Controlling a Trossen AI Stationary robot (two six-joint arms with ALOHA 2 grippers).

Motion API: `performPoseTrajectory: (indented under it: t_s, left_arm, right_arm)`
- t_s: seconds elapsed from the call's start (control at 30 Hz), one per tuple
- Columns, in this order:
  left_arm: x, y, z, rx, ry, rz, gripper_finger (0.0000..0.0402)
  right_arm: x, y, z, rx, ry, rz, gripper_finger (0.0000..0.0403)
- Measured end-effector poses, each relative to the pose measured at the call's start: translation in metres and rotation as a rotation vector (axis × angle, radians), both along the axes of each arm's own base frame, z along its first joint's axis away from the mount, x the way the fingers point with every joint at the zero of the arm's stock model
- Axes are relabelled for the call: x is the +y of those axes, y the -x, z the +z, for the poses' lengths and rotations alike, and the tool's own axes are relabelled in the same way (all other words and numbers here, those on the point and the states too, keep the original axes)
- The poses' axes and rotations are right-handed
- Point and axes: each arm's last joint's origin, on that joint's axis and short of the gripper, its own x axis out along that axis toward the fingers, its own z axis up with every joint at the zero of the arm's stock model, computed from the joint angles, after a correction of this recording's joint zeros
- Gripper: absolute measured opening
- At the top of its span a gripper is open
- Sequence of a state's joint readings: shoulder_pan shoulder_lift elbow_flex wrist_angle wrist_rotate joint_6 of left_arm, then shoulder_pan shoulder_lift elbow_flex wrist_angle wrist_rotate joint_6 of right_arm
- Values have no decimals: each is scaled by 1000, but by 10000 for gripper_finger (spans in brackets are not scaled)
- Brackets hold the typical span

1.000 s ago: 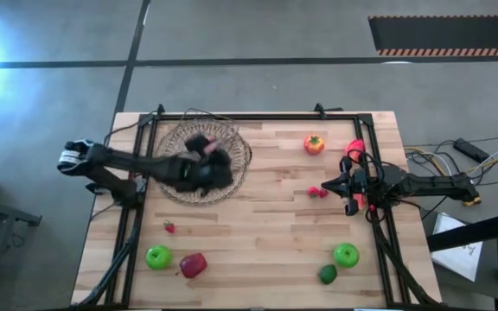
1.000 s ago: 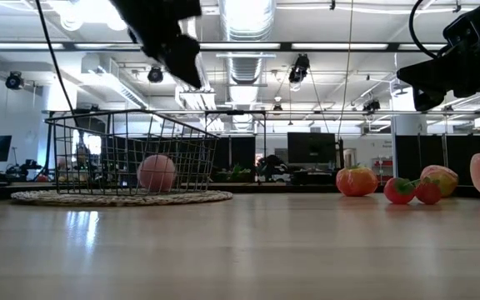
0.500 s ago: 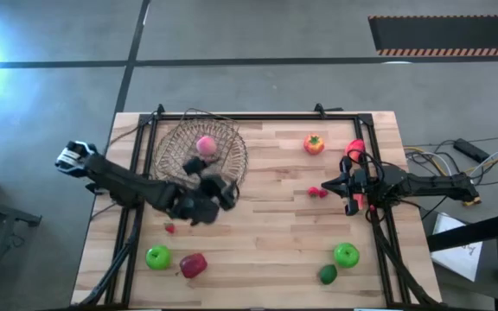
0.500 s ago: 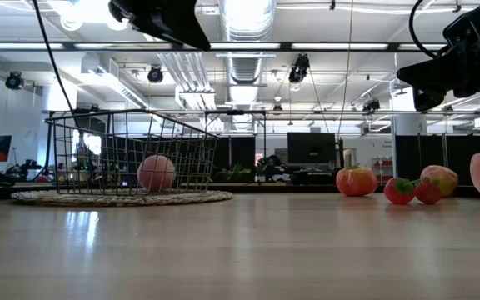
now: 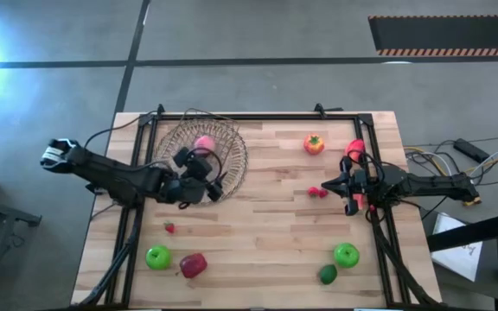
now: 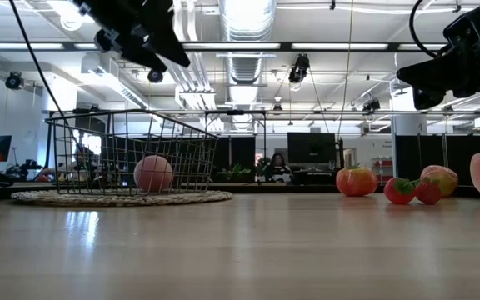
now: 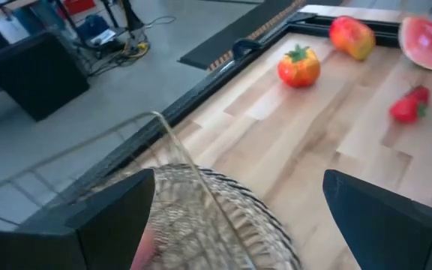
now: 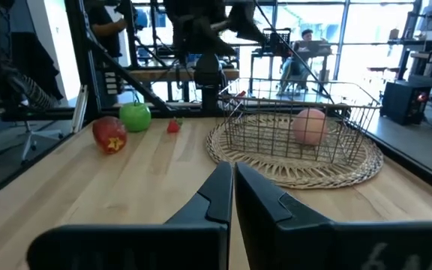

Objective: Build produce basket
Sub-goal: Put the persimmon into the basket

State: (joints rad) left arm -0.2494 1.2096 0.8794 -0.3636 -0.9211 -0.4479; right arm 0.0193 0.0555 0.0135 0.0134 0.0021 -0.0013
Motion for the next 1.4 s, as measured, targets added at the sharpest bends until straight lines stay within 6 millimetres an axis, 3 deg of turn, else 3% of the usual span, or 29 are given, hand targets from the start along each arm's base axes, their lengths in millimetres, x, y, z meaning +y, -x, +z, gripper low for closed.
performPoseTrajectory:
  t_s: [0.13, 0.27, 0.5, 0.67, 0.87, 1.03, 1.4]
  left_arm:
    - [-6, -1, -27, -46, 12, -25, 368]
    - [-16, -1, -46, -85, 11, -73, 368]
    - [-43, -3, -63, -109, -78, -171, 368]
    - [-59, -8, -73, -98, -138, -185, 368]
    - [-65, -16, -85, -83, -170, -156, 368]
    - [-69, -23, -86, -79, -172, -156, 368]
    - [-69, -26, -74, -99, -203, -115, 368]
  right_arm:
    - [0, 0, 1, -10, 11, -1, 9]
    - [0, 0, 2, -20, -164, -4, 9]
    - [-2, 0, 3, -38, -267, -54, 9]
    - [-2, -1, 14, -149, -303, -55, 9]
    - [-7, -9, 9, -111, -293, -261, 16]
    - [-11, -21, -6, 69, -239, -434, 57]
    - [-31, -51, 16, 450, -136, -713, 208]
